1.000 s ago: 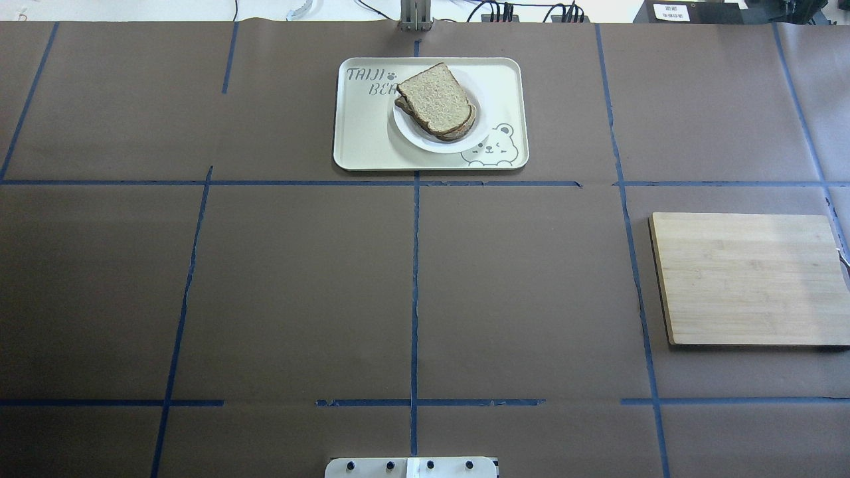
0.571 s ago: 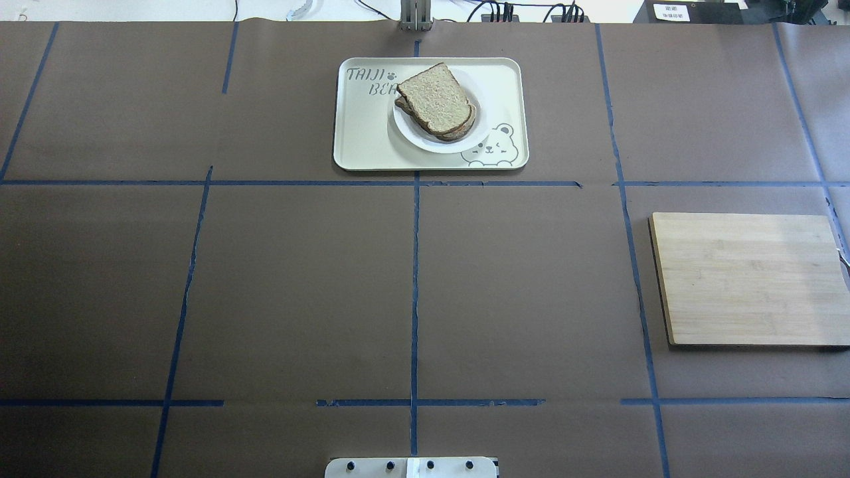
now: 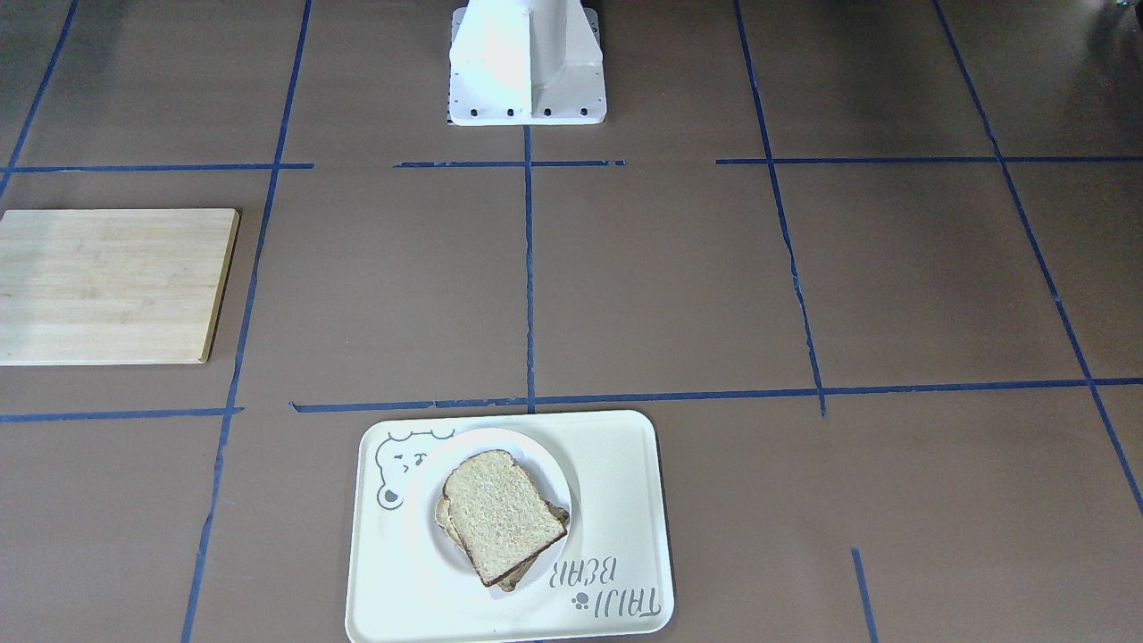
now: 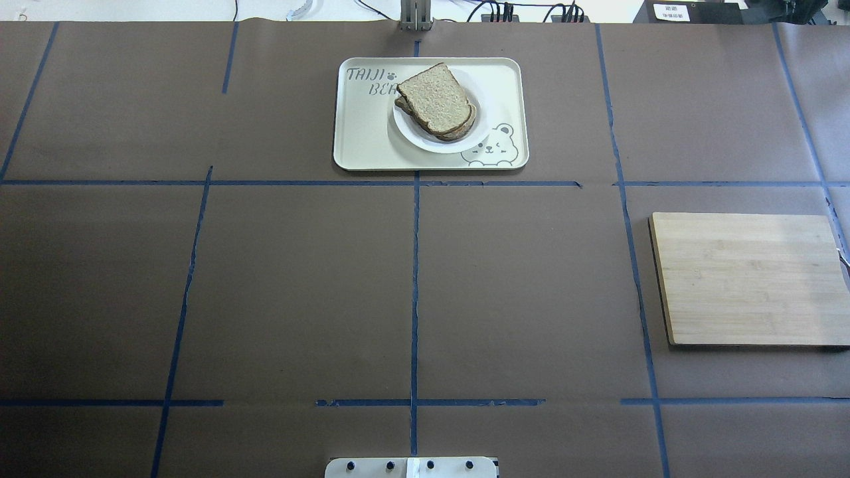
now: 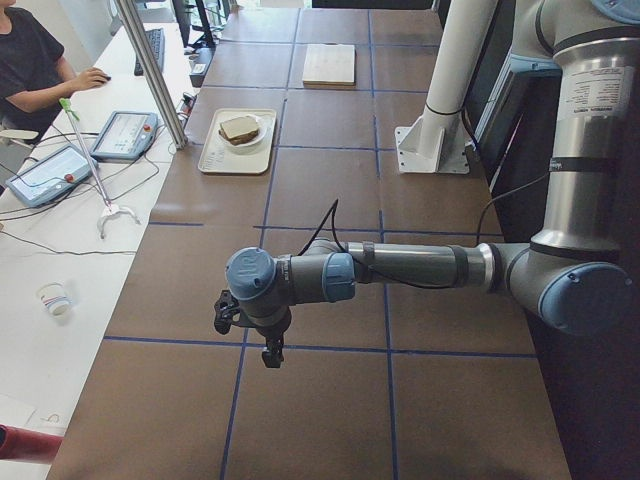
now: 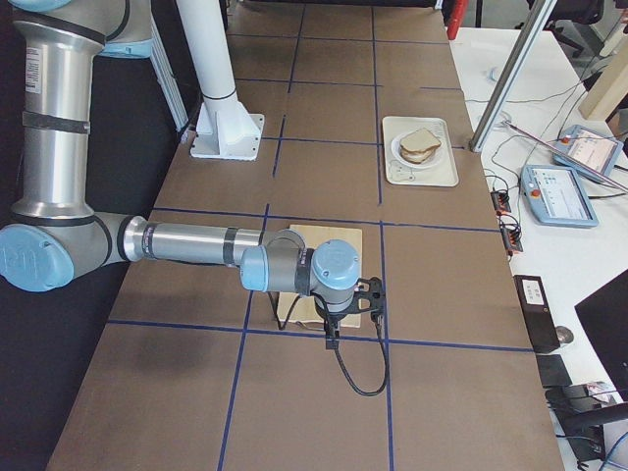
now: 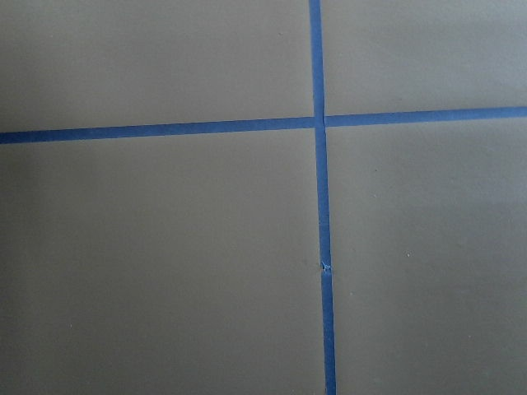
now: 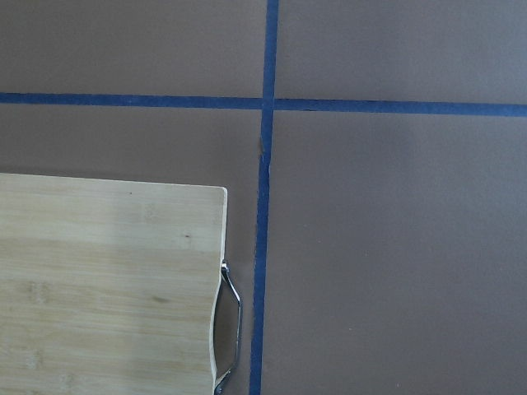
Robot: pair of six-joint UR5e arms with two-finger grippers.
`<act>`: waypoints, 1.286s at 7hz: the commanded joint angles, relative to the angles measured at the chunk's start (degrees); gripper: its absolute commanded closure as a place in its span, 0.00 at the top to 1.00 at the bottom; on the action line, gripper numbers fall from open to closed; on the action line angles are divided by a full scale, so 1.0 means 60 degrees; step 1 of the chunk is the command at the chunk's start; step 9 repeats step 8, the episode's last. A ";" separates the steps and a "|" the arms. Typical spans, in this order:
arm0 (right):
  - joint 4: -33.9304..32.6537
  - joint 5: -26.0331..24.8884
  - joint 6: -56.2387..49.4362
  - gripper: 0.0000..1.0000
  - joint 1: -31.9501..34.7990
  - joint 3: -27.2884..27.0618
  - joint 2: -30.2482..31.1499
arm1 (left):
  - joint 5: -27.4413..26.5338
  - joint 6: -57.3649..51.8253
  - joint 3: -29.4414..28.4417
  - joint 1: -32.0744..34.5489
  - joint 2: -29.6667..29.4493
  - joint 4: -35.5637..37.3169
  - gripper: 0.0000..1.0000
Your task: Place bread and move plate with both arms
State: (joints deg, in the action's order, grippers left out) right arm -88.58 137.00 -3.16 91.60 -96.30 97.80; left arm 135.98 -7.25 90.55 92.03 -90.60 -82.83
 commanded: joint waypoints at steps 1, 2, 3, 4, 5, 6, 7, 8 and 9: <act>-0.0002 -0.0055 -0.0001 1.00 0.0026 0.0025 -0.0025 | -0.0236 0.0095 -0.0004 -0.0002 -0.0003 -0.0038 1.00; 0.0012 -0.0055 -0.0001 1.00 0.0041 0.0025 -0.0011 | -0.0236 0.0095 -0.0004 -0.0002 -0.0003 -0.0038 1.00; 0.0013 -0.0055 -0.0001 1.00 0.0041 0.0025 -0.0011 | -0.0236 0.0095 -0.0004 -0.0002 -0.0003 -0.0038 1.00; 0.0013 -0.0055 0.0014 1.00 0.0041 0.0025 -0.0011 | -0.0236 0.0095 -0.0004 -0.0002 -0.0003 -0.0038 1.00; 0.0013 -0.0040 0.0014 1.00 0.0041 0.0025 0.0004 | -0.0222 0.0081 -0.0004 -0.0002 -0.0017 -0.0038 1.00; 0.0027 -0.0055 0.0000 1.00 0.0041 0.0039 0.0019 | -0.0221 0.0037 -0.0019 -0.0002 -0.0003 -0.0053 1.00; 0.0027 -0.0055 -0.0001 1.00 0.0041 0.0025 0.0033 | -0.0221 0.0037 -0.0033 -0.0002 -0.0003 -0.0053 1.00; 0.0027 -0.0055 -0.0001 1.00 0.0041 0.0025 0.0033 | -0.0221 0.0008 -0.0062 -0.0002 -0.0003 -0.0053 1.00; 0.0027 -0.0055 -0.0001 1.00 0.0041 0.0025 0.0033 | -0.0221 0.0008 -0.0062 -0.0002 -0.0003 -0.0053 1.00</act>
